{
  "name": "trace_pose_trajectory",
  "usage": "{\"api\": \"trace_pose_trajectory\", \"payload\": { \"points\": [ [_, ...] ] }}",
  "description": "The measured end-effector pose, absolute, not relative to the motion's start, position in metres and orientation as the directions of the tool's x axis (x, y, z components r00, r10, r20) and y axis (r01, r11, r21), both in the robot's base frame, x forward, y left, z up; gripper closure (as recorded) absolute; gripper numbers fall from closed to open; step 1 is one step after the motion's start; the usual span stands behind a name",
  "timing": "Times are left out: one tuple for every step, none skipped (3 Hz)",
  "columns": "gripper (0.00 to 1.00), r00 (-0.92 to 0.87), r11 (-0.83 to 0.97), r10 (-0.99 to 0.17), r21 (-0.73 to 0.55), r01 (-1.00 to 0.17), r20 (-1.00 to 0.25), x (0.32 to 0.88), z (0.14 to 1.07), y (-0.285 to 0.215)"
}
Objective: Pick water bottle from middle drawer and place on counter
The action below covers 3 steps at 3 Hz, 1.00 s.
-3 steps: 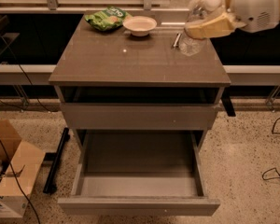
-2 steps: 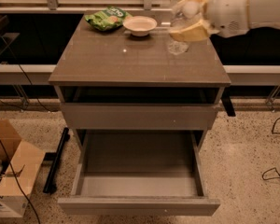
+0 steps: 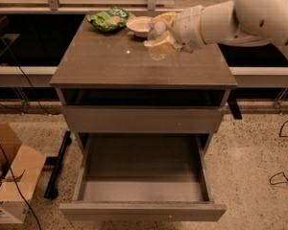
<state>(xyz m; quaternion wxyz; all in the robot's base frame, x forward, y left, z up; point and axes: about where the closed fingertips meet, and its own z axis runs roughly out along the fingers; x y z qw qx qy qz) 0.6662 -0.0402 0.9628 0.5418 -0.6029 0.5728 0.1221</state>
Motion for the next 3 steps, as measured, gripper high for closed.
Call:
{"api": "trace_pose_trajectory", "payload": {
  "points": [
    [0.74, 0.31, 0.245, -0.586, -0.528, -0.813, -0.749, 0.703, 0.927, -0.018],
    [0.51, 0.317, 0.243, -0.618, -0.558, -0.794, -0.72, 0.735, 0.91, -0.018],
    [0.28, 0.315, 0.247, -0.657, -0.59, -0.769, -0.685, 0.769, 0.898, -0.024]
  ]
}}
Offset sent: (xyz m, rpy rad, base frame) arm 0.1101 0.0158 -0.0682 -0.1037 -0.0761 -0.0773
